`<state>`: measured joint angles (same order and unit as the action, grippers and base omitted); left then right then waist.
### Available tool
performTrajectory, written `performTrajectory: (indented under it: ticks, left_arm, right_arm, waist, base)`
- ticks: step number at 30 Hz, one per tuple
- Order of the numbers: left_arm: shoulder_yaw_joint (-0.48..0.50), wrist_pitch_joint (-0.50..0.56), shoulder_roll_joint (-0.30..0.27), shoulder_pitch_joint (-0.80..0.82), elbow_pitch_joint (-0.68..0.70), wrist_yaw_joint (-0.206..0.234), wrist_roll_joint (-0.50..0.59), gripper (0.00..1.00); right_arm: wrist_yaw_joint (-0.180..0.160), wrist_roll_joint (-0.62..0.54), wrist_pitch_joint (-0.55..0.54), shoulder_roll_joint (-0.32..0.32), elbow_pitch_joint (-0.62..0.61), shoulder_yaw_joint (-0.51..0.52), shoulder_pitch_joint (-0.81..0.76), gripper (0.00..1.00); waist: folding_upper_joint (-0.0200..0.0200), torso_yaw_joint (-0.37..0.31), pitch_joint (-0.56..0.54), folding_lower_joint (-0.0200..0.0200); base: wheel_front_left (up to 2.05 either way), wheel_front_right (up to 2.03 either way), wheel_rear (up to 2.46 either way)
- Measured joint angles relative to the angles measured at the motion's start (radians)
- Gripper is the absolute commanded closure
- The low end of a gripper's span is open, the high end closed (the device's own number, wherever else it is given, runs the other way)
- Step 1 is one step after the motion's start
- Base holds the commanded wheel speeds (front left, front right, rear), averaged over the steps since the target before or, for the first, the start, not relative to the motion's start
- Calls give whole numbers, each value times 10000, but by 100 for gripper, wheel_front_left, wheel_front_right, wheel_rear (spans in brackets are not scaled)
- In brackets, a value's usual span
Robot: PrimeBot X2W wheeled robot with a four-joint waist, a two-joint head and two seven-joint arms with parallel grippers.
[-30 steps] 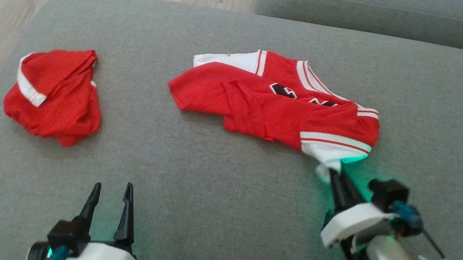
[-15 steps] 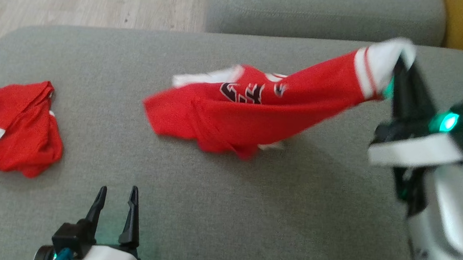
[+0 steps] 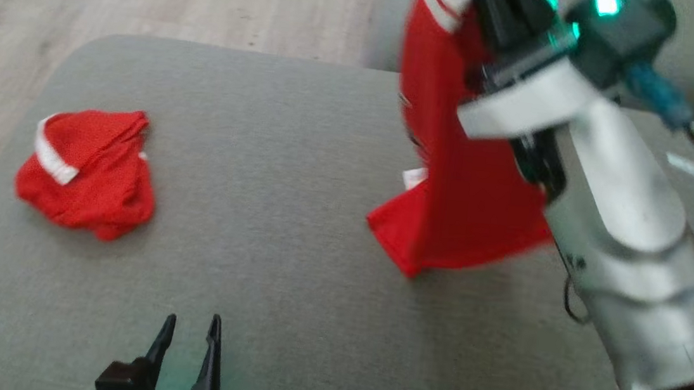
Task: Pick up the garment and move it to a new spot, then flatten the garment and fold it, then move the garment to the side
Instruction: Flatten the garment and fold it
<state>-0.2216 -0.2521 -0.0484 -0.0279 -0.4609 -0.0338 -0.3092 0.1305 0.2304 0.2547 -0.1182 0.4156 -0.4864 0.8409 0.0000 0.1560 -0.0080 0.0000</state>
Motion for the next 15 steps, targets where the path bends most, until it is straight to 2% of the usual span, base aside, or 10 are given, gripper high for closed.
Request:
performTrajectory:
  ticks: [4,9,15]
  left_arm:
    - [-35,0,-4,-7,-73,0,-2,0]
    - [17,0,-6,-32,-67,42,-2,0]
    - [113,0,-8,-165,-29,35,8,0]
  right_arm:
    - [0,119,6,418,629,370,1313,100]
    - [0,-606,12,370,1812,1931,1666,100]
    - [0,-1791,13,-516,3653,3570,328,100]
  waist:
    - [0,426,-107,0]
    - [0,585,-243,-1]
    - [0,294,-22,0]
  base:
    - [0,0,0]
    - [0,0,0]
    - [0,0,0]
